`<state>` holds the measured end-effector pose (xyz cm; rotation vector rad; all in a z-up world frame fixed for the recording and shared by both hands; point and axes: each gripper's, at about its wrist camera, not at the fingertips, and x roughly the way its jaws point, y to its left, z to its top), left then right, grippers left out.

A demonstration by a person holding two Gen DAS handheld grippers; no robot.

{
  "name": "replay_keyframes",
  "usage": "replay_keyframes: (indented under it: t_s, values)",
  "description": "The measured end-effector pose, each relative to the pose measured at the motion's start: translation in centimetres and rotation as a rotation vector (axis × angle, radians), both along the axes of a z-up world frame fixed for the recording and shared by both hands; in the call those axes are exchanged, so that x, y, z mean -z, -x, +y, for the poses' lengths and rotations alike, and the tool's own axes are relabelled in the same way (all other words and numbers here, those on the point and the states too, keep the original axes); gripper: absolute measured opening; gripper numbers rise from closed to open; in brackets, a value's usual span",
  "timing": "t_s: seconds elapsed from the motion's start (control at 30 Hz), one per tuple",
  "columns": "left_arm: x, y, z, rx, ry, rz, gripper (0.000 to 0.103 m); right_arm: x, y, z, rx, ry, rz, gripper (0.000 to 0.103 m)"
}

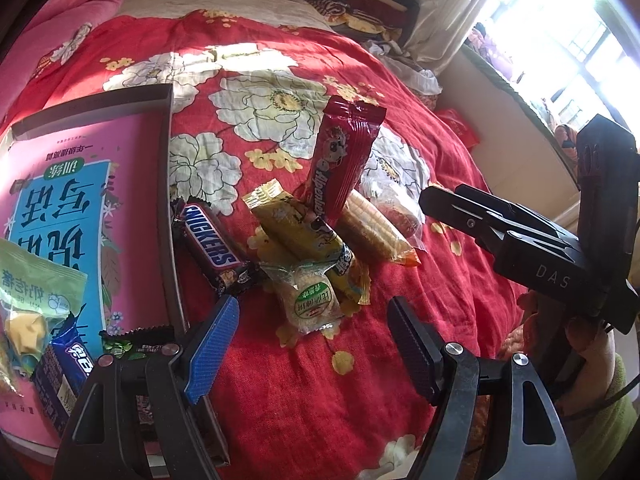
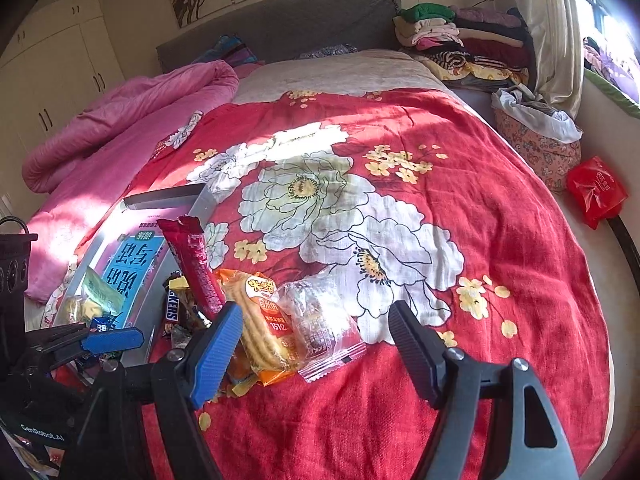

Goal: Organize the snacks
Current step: 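Move both tools back from the tray to the snack pile, then grasp the green-label bread bag with the left tool while the right grasps the clear wrapped bag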

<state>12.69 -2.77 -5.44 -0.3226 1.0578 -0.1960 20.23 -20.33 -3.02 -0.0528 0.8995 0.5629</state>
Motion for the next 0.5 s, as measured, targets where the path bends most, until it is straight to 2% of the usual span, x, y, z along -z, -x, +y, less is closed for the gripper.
replay_keyframes:
  t_s: [0.3, 0.5]
  values:
    - [1.8, -0.7, -0.8, 0.006, 0.008, 0.061, 0.077, 1.8, -2.1, 0.2, -0.011, 0.026, 0.061, 0.075]
    - [2.1, -0.8, -1.5, 0.025, 0.008, 0.065, 0.076, 3.2, -2.8, 0.3, -0.015, 0.041, 0.1, 0.072]
